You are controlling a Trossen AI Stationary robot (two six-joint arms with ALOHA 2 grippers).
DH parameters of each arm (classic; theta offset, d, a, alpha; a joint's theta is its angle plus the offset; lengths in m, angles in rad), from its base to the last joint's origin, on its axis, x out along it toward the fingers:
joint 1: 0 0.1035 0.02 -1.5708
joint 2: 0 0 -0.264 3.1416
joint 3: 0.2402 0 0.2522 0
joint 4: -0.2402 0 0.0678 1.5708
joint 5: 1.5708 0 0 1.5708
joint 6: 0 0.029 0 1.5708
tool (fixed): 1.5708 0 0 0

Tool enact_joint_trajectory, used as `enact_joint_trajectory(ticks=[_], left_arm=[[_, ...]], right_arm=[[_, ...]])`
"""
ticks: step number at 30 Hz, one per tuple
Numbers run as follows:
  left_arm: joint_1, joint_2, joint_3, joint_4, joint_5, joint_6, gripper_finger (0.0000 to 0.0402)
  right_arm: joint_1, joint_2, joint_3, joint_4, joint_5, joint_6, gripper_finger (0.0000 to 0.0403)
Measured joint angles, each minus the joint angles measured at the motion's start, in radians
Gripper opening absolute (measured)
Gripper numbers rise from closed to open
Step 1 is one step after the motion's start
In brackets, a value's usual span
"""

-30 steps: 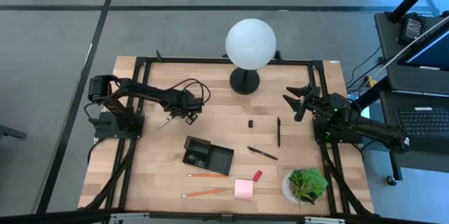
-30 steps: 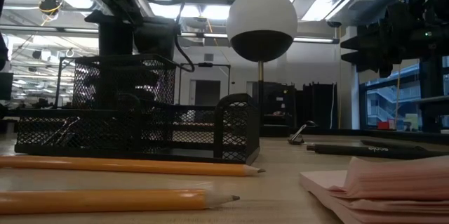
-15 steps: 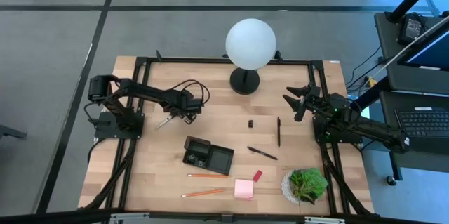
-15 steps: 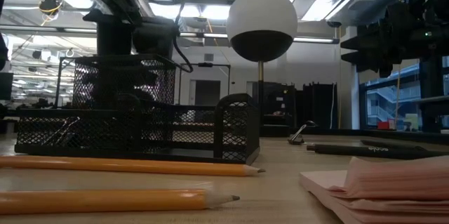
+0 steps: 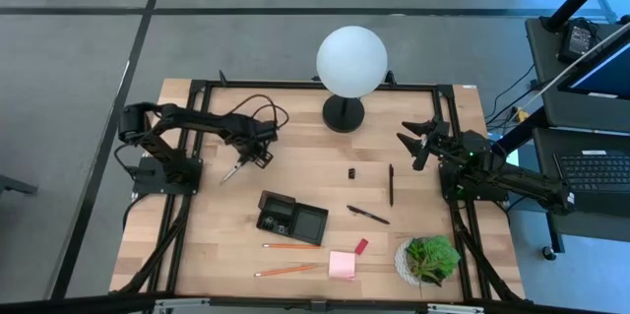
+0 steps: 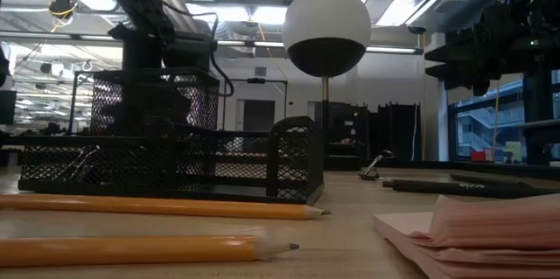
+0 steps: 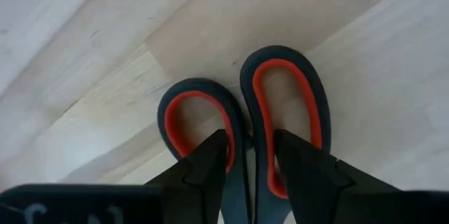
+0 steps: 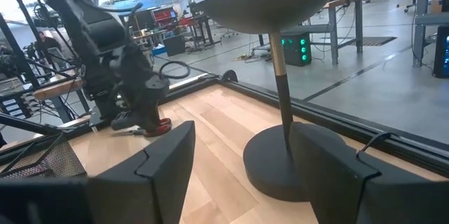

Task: Pick and place office supplies into organizer
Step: Put the black scissors into the black desk organizer

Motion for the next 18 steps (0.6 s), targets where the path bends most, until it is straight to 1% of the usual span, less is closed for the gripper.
enact_joint_trajectory(ticks=[4, 11, 18], left_arm=[[0.030, 0.000, 0.001, 0.011, 0.023, 0.050, 0.0123], [0.049, 0.000, 0.004, -0.002, 0.034, 0.059, 0.0088], [0.017, 0.000, 0.004, 0.000, -0.044, 0.038, 0.0082]], right_arm=[[0.000, 0.000, 0.000, 0.000, 0.000, 0.000, 0.0236], [0.000, 0.000, 0.000, 0.000, 0.000, 0.001, 0.0236], [0.000, 0.000, 0.000, 0.000, 0.000, -0.001, 0.0236]])
